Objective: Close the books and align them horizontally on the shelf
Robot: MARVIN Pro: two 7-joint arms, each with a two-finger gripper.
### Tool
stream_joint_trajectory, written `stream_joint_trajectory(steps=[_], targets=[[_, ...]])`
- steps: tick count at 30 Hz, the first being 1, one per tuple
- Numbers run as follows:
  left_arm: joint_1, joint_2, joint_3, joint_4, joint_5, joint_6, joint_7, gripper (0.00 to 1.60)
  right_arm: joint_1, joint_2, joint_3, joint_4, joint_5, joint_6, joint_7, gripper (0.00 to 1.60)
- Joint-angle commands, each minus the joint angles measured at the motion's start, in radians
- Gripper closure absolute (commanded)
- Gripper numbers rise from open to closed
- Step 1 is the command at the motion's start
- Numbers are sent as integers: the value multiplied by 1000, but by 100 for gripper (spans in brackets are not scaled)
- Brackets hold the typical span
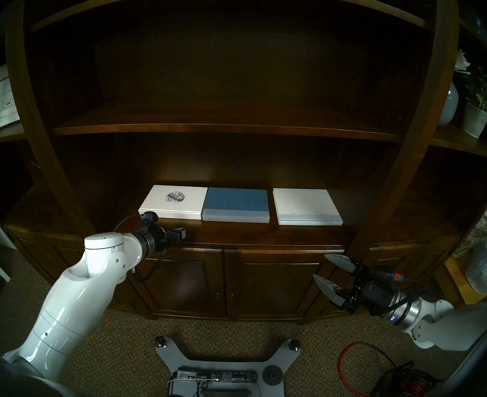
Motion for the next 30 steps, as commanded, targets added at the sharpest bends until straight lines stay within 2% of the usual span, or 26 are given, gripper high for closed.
stream_joint_trajectory(steps=[1, 4, 7, 13, 20, 21, 24, 28, 30], targets=[[-113, -4, 19, 60, 34, -25, -21, 0, 13, 6, 14, -2, 1, -7, 1, 0], [-145, -17, 39, 123, 73, -49, -37, 0, 13, 6, 14, -2, 1, -7, 1, 0], [-161, -24, 44, 146, 89, -57, -44, 0, 13, 6, 13, -2, 1, -7, 1, 0], [-241, -44, 74, 251, 120, -85, -66, 0, 13, 6, 13, -2, 1, -7, 1, 0], [-306, -64, 80, 333, 147, -106, -82, 0, 13, 6, 13, -2, 1, -7, 1, 0], [-290, -74, 60, 326, 163, -111, -90, 0, 13, 6, 13, -2, 1, -7, 1, 0], [-347, -69, 74, 390, 155, -113, -98, 0, 13, 6, 13, -2, 1, -7, 1, 0], [-345, -66, 64, 385, 153, -109, -109, 0, 13, 6, 13, -2, 1, -7, 1, 0], [-312, -52, 60, 342, 145, -98, -123, 0, 13, 6, 13, -2, 1, -7, 1, 0]])
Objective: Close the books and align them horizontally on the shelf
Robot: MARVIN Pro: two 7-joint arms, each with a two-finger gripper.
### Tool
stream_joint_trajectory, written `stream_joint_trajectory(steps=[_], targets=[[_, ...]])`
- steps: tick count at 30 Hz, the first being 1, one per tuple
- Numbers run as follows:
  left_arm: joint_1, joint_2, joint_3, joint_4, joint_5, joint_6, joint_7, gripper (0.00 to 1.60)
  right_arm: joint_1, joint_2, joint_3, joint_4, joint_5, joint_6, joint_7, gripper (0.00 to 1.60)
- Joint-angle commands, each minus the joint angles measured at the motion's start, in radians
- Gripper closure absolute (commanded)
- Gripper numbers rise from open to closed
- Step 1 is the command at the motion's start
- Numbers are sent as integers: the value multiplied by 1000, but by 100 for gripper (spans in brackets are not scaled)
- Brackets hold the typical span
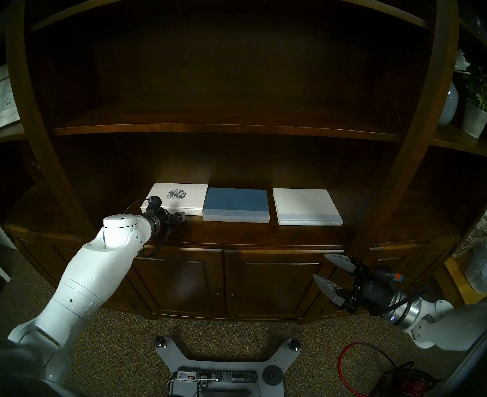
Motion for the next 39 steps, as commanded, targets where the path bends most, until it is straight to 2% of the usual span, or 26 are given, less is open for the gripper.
stream_joint_trajectory(steps=[1, 3, 7, 8, 13, 14, 17, 25, 39], targets=[[-31, 19, -21, -25, -2, 0, -14, 0, 13, 6, 14, -2, 1, -7, 1, 0], [24, 34, -20, -95, -3, 11, -13, 0, 13, 6, 14, -2, 1, -7, 1, 0], [78, 49, 18, -141, 8, 13, -46, 0, 13, 6, 13, -2, 1, -7, 1, 0], [109, 54, 35, -176, 11, 17, -53, 0, 13, 6, 13, -2, 1, -6, 0, 0], [150, 69, 61, -222, 15, 12, -76, 0, 13, 6, 13, -2, 1, -5, 0, 0], [176, 85, 63, -261, 17, 0, -85, 0, 13, 6, 12, -2, 1, -5, 0, 0], [191, 100, 61, -291, 26, -18, -89, 0, 13, 6, 12, -2, 1, -5, 0, 0], [262, 203, -1, -388, 41, -69, -126, 0, 12, 5, 11, -2, 1, -4, 0, 0], [462, 366, -210, -552, 40, -114, -189, 0, 12, 5, 8, -2, 1, -3, 0, 0]])
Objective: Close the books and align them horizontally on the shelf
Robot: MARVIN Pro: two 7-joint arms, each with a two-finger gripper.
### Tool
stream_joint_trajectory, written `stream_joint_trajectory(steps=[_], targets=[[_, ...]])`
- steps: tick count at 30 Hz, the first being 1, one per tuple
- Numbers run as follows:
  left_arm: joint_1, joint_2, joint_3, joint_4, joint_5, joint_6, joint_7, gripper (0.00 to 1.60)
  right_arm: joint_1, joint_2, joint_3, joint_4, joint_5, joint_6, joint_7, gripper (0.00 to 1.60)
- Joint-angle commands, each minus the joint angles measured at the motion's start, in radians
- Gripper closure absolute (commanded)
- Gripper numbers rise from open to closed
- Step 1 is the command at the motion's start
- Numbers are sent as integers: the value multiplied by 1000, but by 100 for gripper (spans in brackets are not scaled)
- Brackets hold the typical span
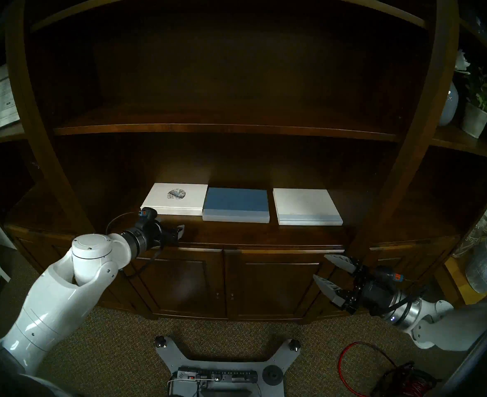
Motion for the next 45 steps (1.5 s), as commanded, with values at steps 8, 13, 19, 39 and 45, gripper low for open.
stream_joint_trajectory(steps=[8, 13, 19, 39, 45], targets=[[227, 160, -215, -182, -30, -71, -118, 0, 13, 6, 11, -2, 1, -4, 0, 0], [302, 179, -296, -210, -51, -94, -173, 0, 13, 6, 11, -2, 1, -4, 0, 0], [393, 181, -399, -215, -77, -122, -259, 0, 14, 6, 12, -2, 1, -5, 0, 0], [656, 88, -679, -203, -102, -352, -608, 0, 76, 7, 38, -57, -40, 88, -44, 0], [667, 73, -697, -193, -102, -378, -657, 0, 133, 7, 57, -112, -73, 194, -115, 0]])
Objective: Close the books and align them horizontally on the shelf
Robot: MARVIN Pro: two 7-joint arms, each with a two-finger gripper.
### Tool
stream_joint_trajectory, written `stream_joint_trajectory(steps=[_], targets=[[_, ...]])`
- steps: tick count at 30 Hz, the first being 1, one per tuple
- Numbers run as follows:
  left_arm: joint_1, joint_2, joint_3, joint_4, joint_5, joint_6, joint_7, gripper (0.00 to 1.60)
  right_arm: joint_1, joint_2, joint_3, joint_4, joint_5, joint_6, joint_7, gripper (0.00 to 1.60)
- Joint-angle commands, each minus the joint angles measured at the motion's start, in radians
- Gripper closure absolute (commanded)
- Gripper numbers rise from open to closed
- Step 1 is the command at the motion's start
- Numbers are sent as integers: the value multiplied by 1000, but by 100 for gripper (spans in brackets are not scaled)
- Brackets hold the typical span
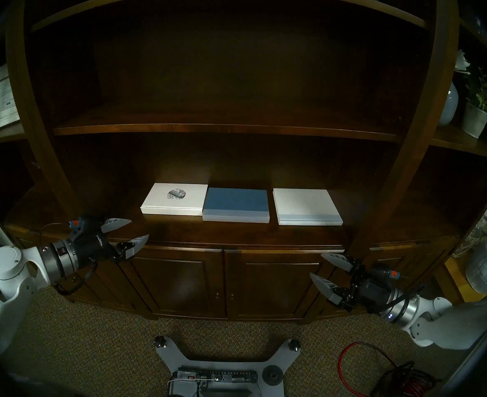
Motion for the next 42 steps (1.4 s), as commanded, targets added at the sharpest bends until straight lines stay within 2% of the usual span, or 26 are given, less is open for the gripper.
stream_joint_trajectory(steps=[1, 2, 4, 6, 8, 14, 19, 30, 42], targets=[[43, -26, -52, -6, -6, -64, -66, 0, 105, 6, 48, -82, -38, 118, -81, 0], [44, -27, -53, -5, -6, -65, -70, 0, 100, 6, 57, -92, -41, 118, -95, 0], [49, -31, -59, -2, -6, -72, -84, 0, 142, -2, 64, -123, -60, 193, -137, 0], [52, -34, -63, -1, -5, -76, -92, 0, 160, -8, 69, -143, -74, 235, -170, 0], [53, -35, -64, -1, -5, -77, -94, 0, 159, -9, 76, -154, -76, 246, -186, 0], [61, -41, -71, 1, -4, -83, -110, 0, 216, -47, 79, -200, -96, 372, -275, 0], [64, -45, -73, 2, -3, -83, -118, 0, 246, -84, 68, -227, -111, 441, -329, 0], [63, -53, -74, 6, -1, -80, -131, 0, 296, -167, 28, -303, -150, 549, -418, 0], [61, -61, -76, 9, 0, -80, -146, 0, 389, -293, -43, -346, -198, 668, -511, 0]])
